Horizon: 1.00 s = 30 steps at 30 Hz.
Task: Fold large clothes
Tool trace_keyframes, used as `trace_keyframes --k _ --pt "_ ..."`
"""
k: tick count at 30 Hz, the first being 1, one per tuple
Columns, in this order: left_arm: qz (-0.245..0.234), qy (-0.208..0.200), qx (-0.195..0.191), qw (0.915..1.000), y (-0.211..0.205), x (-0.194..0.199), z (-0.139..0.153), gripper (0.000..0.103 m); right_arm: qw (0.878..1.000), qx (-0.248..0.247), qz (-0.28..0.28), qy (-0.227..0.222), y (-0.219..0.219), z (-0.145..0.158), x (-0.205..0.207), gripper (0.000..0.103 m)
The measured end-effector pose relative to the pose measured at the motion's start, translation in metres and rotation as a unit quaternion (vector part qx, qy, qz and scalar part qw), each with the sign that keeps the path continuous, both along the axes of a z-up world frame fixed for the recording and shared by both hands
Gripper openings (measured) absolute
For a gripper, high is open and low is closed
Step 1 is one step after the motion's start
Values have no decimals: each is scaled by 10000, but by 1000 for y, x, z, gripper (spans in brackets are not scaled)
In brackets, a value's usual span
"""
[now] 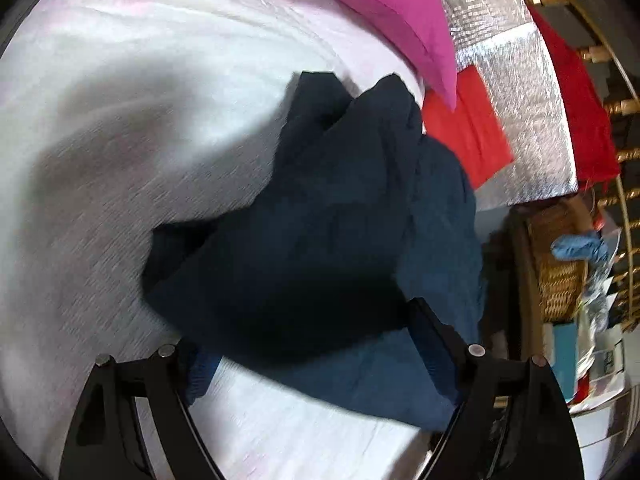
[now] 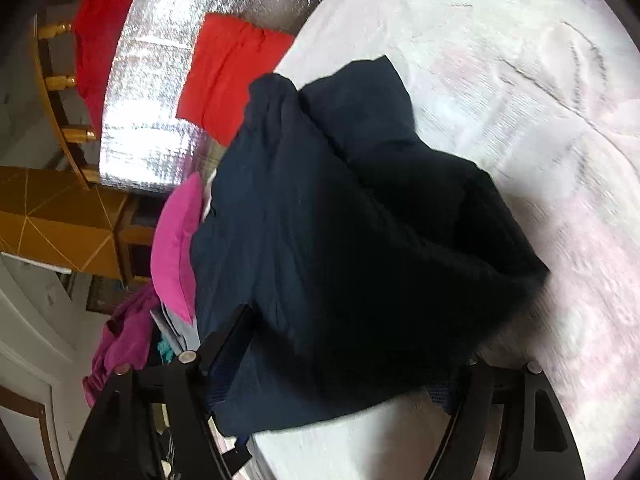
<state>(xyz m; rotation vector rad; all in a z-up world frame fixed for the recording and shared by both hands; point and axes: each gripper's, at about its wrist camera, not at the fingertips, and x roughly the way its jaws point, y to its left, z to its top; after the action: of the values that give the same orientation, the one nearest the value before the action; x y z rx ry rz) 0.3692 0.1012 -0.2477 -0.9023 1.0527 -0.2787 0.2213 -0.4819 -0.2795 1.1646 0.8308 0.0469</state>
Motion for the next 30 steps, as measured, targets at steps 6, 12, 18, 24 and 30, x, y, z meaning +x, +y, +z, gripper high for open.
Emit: trace_keyframes --k 6,12,18,24,30 --pt "-19 -325 121 9994 -9 25 7 51 9990 -425 -71 -108 8 10 23 53" --pt "-25 -840 335 9959 -16 57 24 43 9923 -1109 82 -549 25 36 46 47" --pt "-37 -287 551 9981 -17 69 5 60 9942 -1040 223 -120 24 15 75 60" --pt "52 -95 492 9987 -5 56 8 72 9993 -359 37 111 -1 10 58 67" --pt "81 107 -123 9998 -2 54 0 73 9977 28 -667 104 -43 5 20 80"
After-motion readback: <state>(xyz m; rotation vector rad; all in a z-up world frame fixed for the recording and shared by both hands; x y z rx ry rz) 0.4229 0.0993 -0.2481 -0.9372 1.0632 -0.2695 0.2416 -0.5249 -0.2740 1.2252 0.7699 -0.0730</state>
